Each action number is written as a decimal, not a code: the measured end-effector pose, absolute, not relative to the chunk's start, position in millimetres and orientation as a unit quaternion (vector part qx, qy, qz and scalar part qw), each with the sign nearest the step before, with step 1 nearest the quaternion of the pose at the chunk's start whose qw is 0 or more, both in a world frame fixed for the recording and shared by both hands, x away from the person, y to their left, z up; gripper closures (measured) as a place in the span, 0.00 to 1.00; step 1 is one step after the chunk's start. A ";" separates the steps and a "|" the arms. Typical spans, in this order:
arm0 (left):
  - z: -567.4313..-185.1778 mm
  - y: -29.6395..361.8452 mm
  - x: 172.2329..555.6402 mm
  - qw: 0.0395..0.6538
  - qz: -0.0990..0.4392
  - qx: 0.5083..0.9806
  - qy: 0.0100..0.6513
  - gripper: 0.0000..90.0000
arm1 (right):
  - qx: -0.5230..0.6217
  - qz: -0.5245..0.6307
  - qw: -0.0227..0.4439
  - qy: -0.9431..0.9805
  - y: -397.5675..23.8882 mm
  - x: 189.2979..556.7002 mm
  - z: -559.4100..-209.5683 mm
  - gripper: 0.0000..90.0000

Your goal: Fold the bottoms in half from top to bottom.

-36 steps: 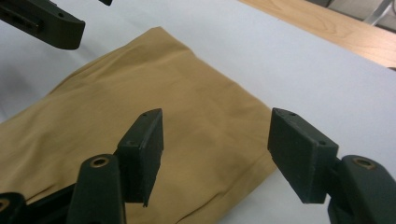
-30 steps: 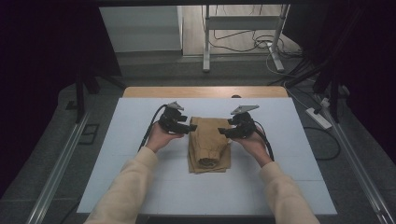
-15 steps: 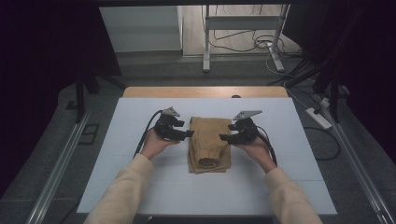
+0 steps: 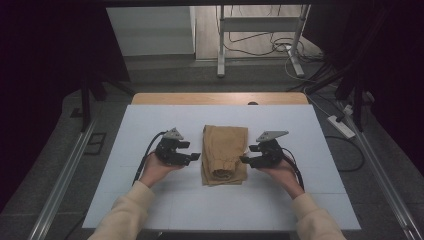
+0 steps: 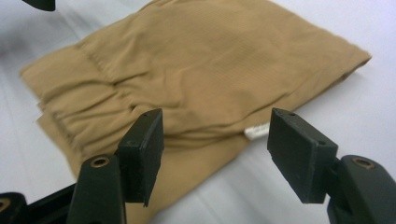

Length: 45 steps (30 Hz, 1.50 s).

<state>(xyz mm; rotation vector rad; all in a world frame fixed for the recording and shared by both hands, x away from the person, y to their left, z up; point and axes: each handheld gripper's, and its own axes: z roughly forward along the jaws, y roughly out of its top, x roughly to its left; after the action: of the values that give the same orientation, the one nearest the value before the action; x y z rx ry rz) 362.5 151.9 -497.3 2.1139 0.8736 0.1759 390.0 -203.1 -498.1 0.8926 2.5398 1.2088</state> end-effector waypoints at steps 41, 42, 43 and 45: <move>-515.1 195.1 284.5 0.414 0.066 0.834 0.358 0.34 | 0.312 0.414 0.096 0.849 -273.0 318.2 -505.5 0.40; -515.3 195.1 284.5 0.414 0.066 0.834 0.358 0.34 | 0.313 0.414 0.097 0.849 -273.0 318.3 -505.5 0.40; -515.5 195.1 284.6 0.413 0.066 0.835 0.358 0.34 | 0.314 0.414 0.097 0.849 -273.1 318.3 -505.4 0.40; -515.9 195.5 284.6 0.411 0.067 0.836 0.358 0.34 | 0.313 0.413 0.096 0.850 -273.2 318.5 -505.8 0.40</move>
<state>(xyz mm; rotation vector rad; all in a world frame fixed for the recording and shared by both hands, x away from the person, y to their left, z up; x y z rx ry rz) 284.6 195.5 -515.9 2.1039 0.9013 0.1674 318.5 -273.2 -505.8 0.9275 2.5182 1.2222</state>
